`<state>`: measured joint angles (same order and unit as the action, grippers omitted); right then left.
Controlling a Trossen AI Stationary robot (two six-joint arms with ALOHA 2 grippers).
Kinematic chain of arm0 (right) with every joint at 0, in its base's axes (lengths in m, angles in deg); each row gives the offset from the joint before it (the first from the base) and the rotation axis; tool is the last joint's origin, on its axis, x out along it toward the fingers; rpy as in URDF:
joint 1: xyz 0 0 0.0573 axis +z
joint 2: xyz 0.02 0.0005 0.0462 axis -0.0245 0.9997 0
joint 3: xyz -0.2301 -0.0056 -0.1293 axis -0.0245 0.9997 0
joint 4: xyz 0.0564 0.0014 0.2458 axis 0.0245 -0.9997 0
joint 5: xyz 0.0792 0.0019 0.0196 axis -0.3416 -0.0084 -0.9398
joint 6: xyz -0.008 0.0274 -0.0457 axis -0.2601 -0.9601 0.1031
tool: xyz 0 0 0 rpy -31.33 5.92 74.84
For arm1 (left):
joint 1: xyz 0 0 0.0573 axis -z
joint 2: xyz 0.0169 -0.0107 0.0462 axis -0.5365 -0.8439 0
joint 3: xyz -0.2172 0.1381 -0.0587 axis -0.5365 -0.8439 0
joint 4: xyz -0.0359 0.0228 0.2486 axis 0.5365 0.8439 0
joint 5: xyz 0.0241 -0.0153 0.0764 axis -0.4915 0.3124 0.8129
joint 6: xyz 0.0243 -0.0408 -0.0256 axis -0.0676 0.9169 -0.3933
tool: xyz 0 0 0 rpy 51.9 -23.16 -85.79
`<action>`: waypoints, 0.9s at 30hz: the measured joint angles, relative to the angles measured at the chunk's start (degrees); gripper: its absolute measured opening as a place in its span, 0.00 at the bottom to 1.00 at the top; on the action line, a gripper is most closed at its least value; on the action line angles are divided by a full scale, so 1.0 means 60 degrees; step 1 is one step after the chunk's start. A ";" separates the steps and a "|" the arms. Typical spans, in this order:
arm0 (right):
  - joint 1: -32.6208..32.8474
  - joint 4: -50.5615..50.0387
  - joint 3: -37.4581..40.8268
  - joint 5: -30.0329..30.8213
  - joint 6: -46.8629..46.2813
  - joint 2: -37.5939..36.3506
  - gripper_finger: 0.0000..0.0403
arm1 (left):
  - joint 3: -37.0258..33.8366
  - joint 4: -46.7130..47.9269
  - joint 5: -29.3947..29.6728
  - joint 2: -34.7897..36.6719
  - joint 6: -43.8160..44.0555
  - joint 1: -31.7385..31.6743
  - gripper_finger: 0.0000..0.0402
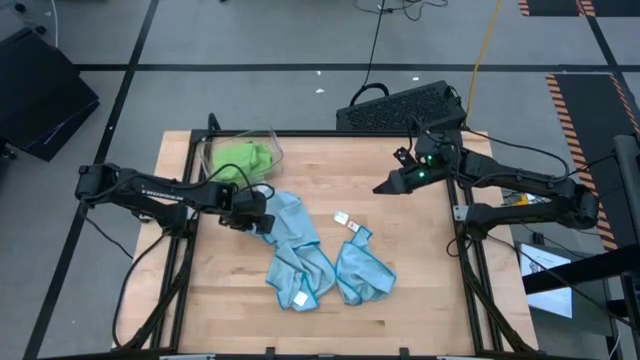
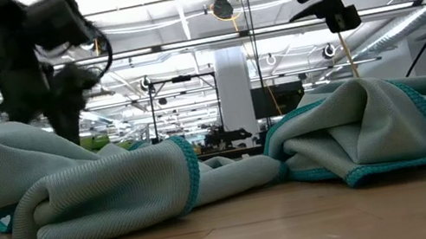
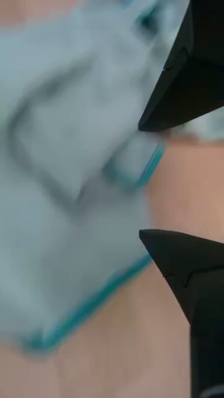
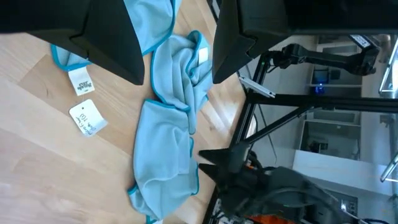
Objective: Fold microfiber towels
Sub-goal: Fold the top center blue microfiber cloth
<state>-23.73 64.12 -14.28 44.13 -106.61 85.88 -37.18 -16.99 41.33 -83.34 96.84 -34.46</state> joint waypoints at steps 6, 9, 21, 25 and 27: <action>0.0145 0.0002 0.0000 0.0022 0.0047 0.0004 0.45 | 0.0684 0.1464 0.0444 0.0506 0.0597 0.0556 0.67; 0.0141 -0.0047 0.0000 0.0040 0.0234 0.0004 0.45 | 0.0262 0.1700 0.0729 0.0592 0.0827 0.0596 0.67; 0.0141 -0.0073 0.0269 -0.0331 0.0433 0.0003 0.45 | -0.1892 -0.0699 0.0368 0.0561 0.0629 0.0225 0.56; 0.0141 -0.0050 0.0374 -0.0294 0.0490 0.0000 0.45 | -0.1951 -0.0548 0.0578 0.0554 -0.0186 0.0232 0.37; 0.0141 -0.0078 0.0432 -0.0266 0.0570 0.0004 0.45 | -0.1964 -0.0576 0.0730 0.0539 -0.0713 0.0232 0.24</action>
<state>-22.88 63.66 -11.68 42.53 -103.19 85.90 -48.96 -20.44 45.71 -80.11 92.56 -33.07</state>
